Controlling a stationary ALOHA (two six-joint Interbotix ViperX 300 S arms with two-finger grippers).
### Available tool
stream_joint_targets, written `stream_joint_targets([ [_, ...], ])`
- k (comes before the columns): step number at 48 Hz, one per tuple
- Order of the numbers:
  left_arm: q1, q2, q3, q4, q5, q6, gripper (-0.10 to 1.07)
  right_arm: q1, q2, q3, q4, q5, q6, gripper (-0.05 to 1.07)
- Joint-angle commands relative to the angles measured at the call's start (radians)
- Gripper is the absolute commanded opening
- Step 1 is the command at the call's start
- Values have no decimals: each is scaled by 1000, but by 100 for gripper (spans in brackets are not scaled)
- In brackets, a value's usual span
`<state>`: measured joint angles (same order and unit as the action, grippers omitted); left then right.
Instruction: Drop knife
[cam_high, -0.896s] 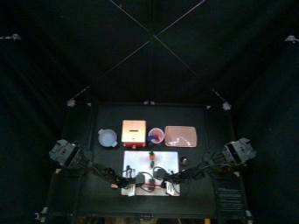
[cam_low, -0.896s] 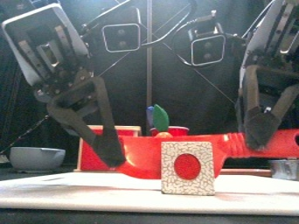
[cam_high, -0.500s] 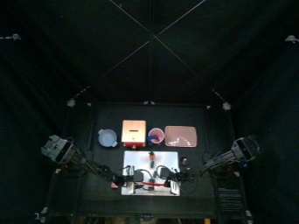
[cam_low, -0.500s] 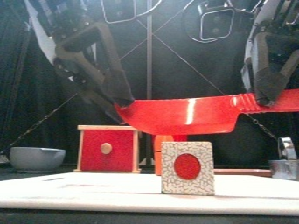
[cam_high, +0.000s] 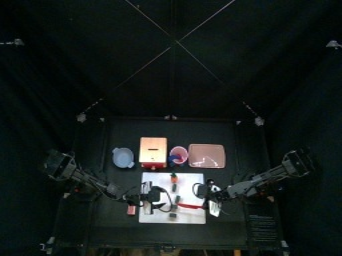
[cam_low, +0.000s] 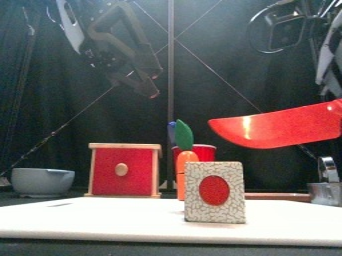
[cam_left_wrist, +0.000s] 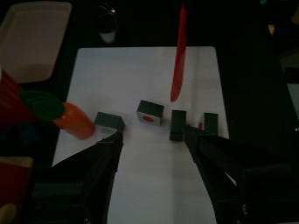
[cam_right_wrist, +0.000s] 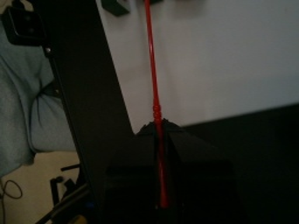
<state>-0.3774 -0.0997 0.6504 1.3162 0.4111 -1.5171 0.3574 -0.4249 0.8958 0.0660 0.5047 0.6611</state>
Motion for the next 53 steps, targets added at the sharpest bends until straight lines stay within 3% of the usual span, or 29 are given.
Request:
stream_joint_targets([
  [1,5,-49,3,8,18,-5,92,-2,-94,49,55,32,2,25],
  [13,8,-103,34,8,49,-3,92,-35,-238,183,129,97,8,57],
  [19,18,-106,41,9,49,-3,92,-52,-272,201,115,104,8,74],
  [30,25,-106,44,5,54,-6,92,-83,-311,190,48,158,6,96],
  [53,67,-106,69,-2,48,-11,92,-147,-370,189,-35,101,5,100],
])
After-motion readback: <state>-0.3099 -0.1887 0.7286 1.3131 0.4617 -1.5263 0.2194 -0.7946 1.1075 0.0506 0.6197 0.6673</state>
